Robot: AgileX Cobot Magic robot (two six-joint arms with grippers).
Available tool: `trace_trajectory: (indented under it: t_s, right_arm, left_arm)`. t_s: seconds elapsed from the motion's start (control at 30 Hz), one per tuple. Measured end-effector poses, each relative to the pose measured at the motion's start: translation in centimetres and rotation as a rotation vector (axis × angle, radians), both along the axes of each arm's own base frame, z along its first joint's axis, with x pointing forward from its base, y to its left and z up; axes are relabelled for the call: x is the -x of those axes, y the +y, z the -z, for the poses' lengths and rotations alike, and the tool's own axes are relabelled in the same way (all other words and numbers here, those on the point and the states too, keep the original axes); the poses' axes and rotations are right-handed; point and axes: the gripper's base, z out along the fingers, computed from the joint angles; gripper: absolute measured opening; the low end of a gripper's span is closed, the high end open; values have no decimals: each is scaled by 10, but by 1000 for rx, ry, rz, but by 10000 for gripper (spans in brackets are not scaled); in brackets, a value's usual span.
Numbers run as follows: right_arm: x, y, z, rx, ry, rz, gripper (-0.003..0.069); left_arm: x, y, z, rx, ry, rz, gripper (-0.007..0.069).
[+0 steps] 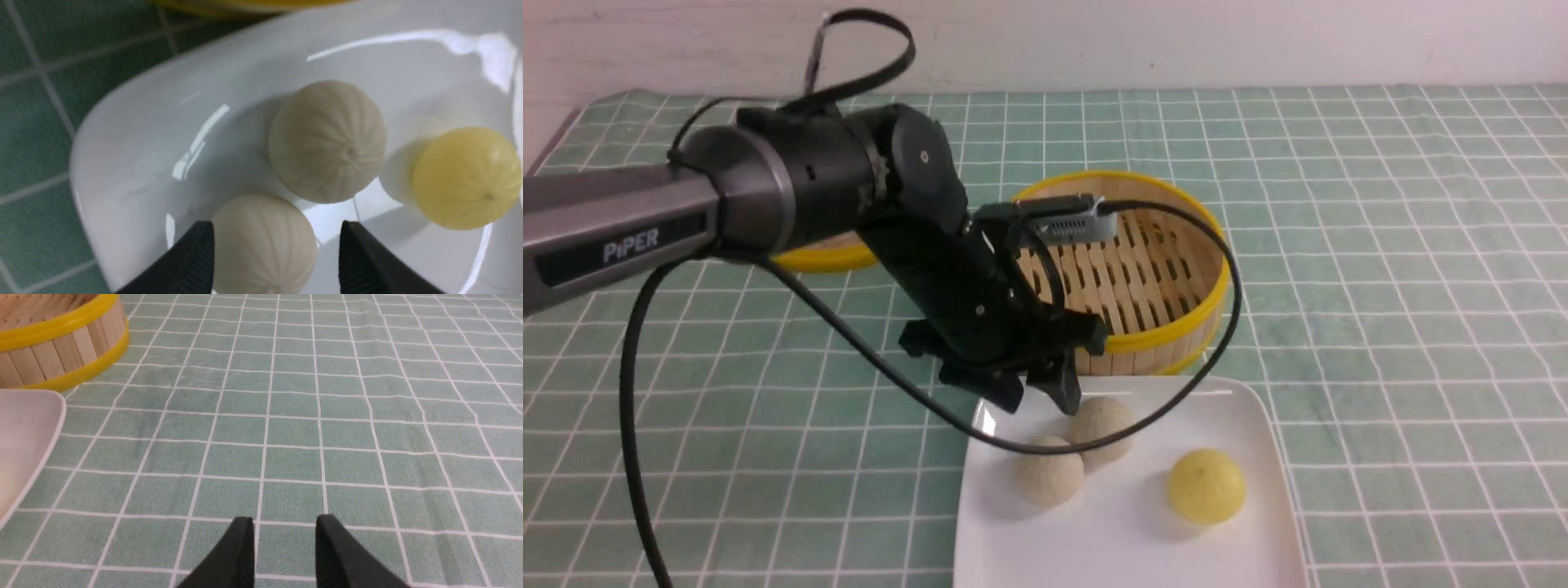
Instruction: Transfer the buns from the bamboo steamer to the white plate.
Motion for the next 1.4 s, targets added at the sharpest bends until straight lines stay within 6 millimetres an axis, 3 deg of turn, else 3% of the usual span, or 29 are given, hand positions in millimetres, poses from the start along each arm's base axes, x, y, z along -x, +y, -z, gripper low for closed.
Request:
trace_trajectory:
  t_s: [0.13,0.2,0.23,0.27,0.4,0.5,0.53,0.6,0.67,0.73,0.87,0.93,1.03,1.07,1.13,1.4]
  right_arm:
    - [0,0,0,0,0,0,240]
    - [0,0,0,0,0,0,240]
    - [0,0,0,0,0,0,240]
    - [0,0,0,0,0,0,240]
    - [0,0,0,0,0,0,240]
    - [0,0,0,0,0,0,240]
    - [0,0,0,0,0,0,240]
    - [0,0,0,0,0,0,240]
    - [0,0,0,0,0,0,240]
    - [0,0,0,0,0,0,240]
    - [0,0,0,0,0,0,240]
    - [0,0,0,0,0,0,240]
    - [0,0,0,0,0,0,240]
    - [0,0,0,0,0,0,240]
    - [0,0,0,0,0,0,240]
    - [0,0,0,0,0,0,240]
  left_arm:
    - [-4,2,-45,-22,-88,42,438]
    - [-2,7,-77,-42,-134,53,408]
    - [-3,6,-80,-38,-141,52,404]
    - [0,11,-105,-56,-180,60,359]
    - [12,23,-163,-41,-339,52,206]
    - [39,41,-204,-13,-450,37,73]
    - [58,52,-221,7,-496,31,36]
    - [79,64,-234,23,-533,26,11]
    - [113,84,-246,40,-583,18,1]
    - [142,102,-245,39,-603,13,1]
    - [200,134,-205,60,-640,-2,1]
    - [215,142,-180,131,-727,-32,1]
    - [227,149,-135,223,-825,-81,3]
    - [230,150,-132,251,-855,-94,4]
    - [239,154,-104,316,-887,-131,7]
    - [247,160,-50,358,-889,-181,15]
